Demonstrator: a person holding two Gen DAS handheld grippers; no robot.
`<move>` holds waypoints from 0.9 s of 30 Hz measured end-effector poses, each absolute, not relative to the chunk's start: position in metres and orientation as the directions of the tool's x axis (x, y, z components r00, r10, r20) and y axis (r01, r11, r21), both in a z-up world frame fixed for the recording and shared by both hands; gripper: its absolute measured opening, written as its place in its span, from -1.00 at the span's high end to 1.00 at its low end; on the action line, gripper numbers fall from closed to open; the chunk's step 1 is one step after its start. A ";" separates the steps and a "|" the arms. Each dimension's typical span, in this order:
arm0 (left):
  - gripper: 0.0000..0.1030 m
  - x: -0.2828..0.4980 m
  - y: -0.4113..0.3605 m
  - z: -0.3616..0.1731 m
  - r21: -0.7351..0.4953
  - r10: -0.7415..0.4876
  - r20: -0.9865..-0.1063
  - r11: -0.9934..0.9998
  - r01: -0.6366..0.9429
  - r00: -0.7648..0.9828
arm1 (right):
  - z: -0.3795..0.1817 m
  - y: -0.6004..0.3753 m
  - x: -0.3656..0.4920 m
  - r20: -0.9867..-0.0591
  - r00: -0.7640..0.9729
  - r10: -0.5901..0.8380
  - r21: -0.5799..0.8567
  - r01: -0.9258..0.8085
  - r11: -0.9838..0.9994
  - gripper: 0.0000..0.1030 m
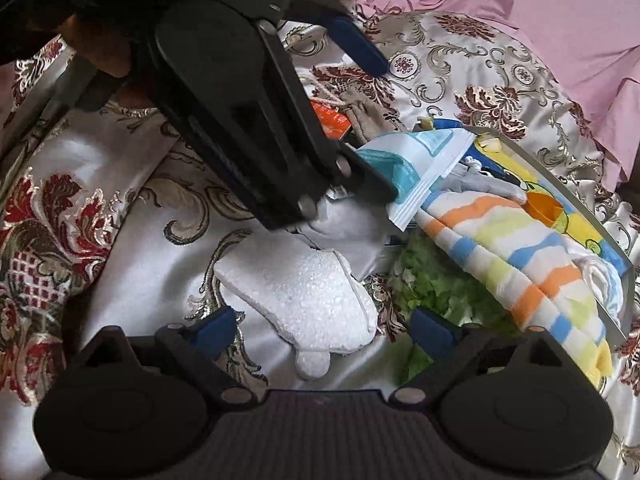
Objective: Organize soft objects
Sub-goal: 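Grasp the light-blue printed packet with the left tool while the right tool grasps the white foam sheet, then lift the packet and foam sheet up out of the pile with both tools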
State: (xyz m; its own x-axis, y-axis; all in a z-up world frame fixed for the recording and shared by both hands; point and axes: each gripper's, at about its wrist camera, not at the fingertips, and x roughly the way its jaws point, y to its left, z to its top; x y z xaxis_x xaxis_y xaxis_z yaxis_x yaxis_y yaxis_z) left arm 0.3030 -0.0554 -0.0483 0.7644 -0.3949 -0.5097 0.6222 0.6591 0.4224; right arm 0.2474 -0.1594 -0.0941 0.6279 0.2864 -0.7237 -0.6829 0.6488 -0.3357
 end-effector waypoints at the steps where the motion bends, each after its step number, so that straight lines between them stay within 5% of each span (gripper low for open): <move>1: -0.72 0.305 -0.058 -0.051 0.434 -0.400 -0.519 0.638 0.636 0.755 | -0.095 -0.158 0.248 -0.724 0.629 0.284 -0.342 -0.685 0.643 -0.86; 14: -0.39 0.310 -0.063 -0.075 0.468 -0.428 -0.563 0.540 0.699 0.707 | -0.098 -0.155 0.262 -0.723 0.614 0.318 -0.320 -0.705 0.633 -0.80; 19: -0.11 0.312 -0.060 -0.074 0.459 -0.426 -0.548 0.567 0.684 0.720 | -0.101 -0.153 0.262 -0.725 0.609 0.321 -0.316 -0.709 0.631 -0.78; 23: -0.10 0.309 -0.061 -0.079 0.482 -0.422 -0.540 0.554 0.679 0.728 | -0.100 -0.150 0.263 -0.735 0.601 0.314 -0.307 -0.708 0.636 -0.74; 27: -0.29 0.312 -0.065 -0.084 0.487 -0.425 -0.544 0.542 0.685 0.723 | -0.101 -0.147 0.267 -0.741 0.595 0.310 -0.300 -0.707 0.641 -0.79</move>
State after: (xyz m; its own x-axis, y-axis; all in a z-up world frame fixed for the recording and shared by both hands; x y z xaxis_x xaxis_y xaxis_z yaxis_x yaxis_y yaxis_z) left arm 0.3119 -0.0650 -0.0841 0.7233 -0.4255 -0.5439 0.6850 0.5420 0.4869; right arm 0.2665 -0.1469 -0.1007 0.5952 0.3098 -0.7415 -0.7069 0.6406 -0.2998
